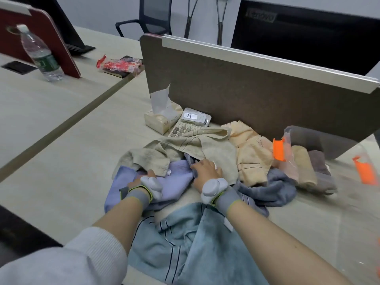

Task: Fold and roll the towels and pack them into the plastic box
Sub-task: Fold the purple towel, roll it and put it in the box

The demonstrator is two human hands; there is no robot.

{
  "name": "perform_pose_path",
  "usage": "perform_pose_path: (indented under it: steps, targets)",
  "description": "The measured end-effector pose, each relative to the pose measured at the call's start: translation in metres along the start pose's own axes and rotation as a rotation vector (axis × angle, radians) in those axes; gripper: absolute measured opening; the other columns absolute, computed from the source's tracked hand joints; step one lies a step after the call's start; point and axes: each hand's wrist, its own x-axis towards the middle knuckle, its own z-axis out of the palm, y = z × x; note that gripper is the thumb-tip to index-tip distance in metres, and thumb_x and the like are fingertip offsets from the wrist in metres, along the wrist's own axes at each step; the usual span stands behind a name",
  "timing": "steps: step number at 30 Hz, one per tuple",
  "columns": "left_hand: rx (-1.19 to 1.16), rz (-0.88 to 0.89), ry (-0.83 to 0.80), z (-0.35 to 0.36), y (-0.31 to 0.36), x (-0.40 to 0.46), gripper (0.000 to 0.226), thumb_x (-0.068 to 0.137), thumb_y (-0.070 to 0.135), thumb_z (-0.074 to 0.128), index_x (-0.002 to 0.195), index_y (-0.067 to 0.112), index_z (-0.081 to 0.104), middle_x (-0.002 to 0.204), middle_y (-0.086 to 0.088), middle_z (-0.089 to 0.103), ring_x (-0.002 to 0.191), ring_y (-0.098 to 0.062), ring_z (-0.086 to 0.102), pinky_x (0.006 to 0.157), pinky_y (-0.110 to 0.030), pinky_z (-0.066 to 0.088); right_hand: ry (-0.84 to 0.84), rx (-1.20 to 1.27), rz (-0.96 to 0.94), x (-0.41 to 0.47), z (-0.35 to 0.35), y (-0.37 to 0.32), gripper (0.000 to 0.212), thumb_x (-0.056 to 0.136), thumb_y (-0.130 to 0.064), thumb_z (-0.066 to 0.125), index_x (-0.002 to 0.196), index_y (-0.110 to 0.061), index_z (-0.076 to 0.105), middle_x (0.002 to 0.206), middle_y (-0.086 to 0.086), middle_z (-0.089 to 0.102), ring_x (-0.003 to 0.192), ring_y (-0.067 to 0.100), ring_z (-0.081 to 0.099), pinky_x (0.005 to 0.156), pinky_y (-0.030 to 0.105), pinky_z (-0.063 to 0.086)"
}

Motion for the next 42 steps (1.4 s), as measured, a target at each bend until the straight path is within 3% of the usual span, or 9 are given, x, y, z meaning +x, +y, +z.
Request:
perform_pose_path:
  steps: [3, 6, 9, 12, 25, 28, 30, 36, 42]
  targets:
    - [-0.009, -0.004, 0.03, 0.0, -0.004, -0.014, 0.07, 0.098, 0.027, 0.036, 0.149, -0.004, -0.001, 0.159, -0.014, 0.004, 0.147, -0.026, 0.013, 0.108, -0.016, 0.005, -0.086, -0.017, -0.064, -0.01, 0.002, -0.008, 0.04, 0.089, -0.008, 0.044, 0.126, -0.021, 0.052, 0.137, 0.005, 0.045, 0.132, 0.025, 0.036, 0.107, 0.039, 0.03]
    - [-0.046, 0.052, 0.065, 0.001, -0.013, -0.016, 0.047, 0.102, 0.019, 0.031, 0.146, 0.005, 0.02, 0.154, -0.012, 0.021, 0.141, -0.021, 0.026, 0.105, -0.021, 0.028, -0.224, -0.025, -0.106, -0.015, 0.004, -0.016, 0.044, 0.092, -0.009, 0.044, 0.135, -0.018, 0.046, 0.143, 0.009, 0.041, 0.134, 0.028, 0.037, 0.105, 0.037, 0.035]
    - [-0.017, 0.093, 0.05, 0.005, -0.023, -0.028, 0.011, 0.1, 0.03, 0.041, 0.107, 0.024, 0.045, 0.112, -0.002, 0.047, 0.106, -0.017, 0.05, 0.062, -0.008, 0.03, -0.346, 0.01, -0.128, -0.023, 0.007, -0.023, 0.053, 0.095, -0.009, 0.044, 0.146, -0.018, 0.032, 0.151, 0.01, 0.033, 0.14, 0.027, 0.032, 0.111, 0.032, 0.03]
    - [-0.04, 0.135, 0.073, 0.015, -0.038, -0.03, 0.004, 0.1, 0.027, 0.04, 0.103, 0.028, 0.041, 0.107, 0.008, 0.042, 0.116, -0.004, 0.032, 0.075, -0.012, 0.03, -0.423, 0.012, -0.141, -0.031, 0.015, -0.026, 0.055, 0.096, -0.007, 0.043, 0.148, -0.014, 0.027, 0.152, 0.009, 0.033, 0.14, 0.025, 0.033, 0.11, 0.027, 0.028]
    - [-0.551, 0.331, 0.373, -0.06, -0.02, -0.06, 0.03, 0.078, 0.002, 0.047, 0.06, 0.018, 0.029, 0.063, -0.001, 0.036, 0.071, -0.021, 0.035, 0.054, -0.026, 0.024, -0.12, 0.097, -0.147, -0.037, -0.005, -0.044, 0.061, 0.085, -0.019, 0.061, 0.141, -0.021, 0.037, 0.144, 0.014, 0.03, 0.129, 0.033, 0.04, 0.103, 0.033, 0.038]
    - [-0.765, 0.422, 0.441, -0.089, -0.011, -0.08, 0.01, 0.055, 0.011, 0.035, 0.055, 0.018, 0.027, 0.057, -0.001, 0.029, 0.057, -0.019, 0.022, 0.054, -0.027, 0.021, -0.045, 0.175, -0.138, -0.039, -0.032, -0.042, 0.009, 0.082, -0.02, 0.064, 0.092, -0.019, 0.066, 0.118, 0.011, 0.046, 0.121, 0.03, 0.047, 0.098, 0.027, 0.039]
    - [-0.892, 0.46, 0.51, -0.108, -0.006, -0.091, 0.015, 0.06, 0.006, 0.034, 0.052, 0.017, 0.028, 0.056, -0.002, 0.026, 0.055, -0.017, 0.019, 0.054, -0.026, 0.02, 0.022, 0.303, -0.126, -0.042, -0.051, -0.042, 0.027, 0.079, -0.017, 0.066, 0.058, -0.025, 0.051, 0.098, 0.006, 0.047, 0.11, 0.027, 0.053, 0.088, 0.027, 0.044]
    - [-1.113, 0.534, 0.654, -0.164, 0.019, -0.121, 0.04, 0.073, -0.014, 0.029, 0.049, 0.018, 0.032, 0.056, 0.0, 0.027, 0.056, -0.016, 0.021, 0.05, -0.026, 0.014, 0.188, 0.817, -0.185, -0.055, -0.106, -0.044, 0.055, 0.079, -0.005, 0.066, 0.126, -0.016, 0.04, 0.106, 0.004, 0.052, 0.096, 0.022, 0.053, 0.085, 0.033, 0.046]
    - [-1.023, 0.622, 0.55, -0.184, 0.043, -0.147, 0.033, 0.077, 0.005, 0.065, 0.059, 0.018, 0.041, 0.062, 0.0, 0.039, 0.057, -0.016, 0.035, 0.052, -0.023, 0.028, 0.313, 0.699, -0.103, -0.066, -0.142, -0.018, 0.02, 0.086, -0.005, 0.044, 0.069, -0.015, 0.038, 0.068, 0.001, 0.044, 0.068, 0.02, 0.036, 0.056, 0.027, 0.03]
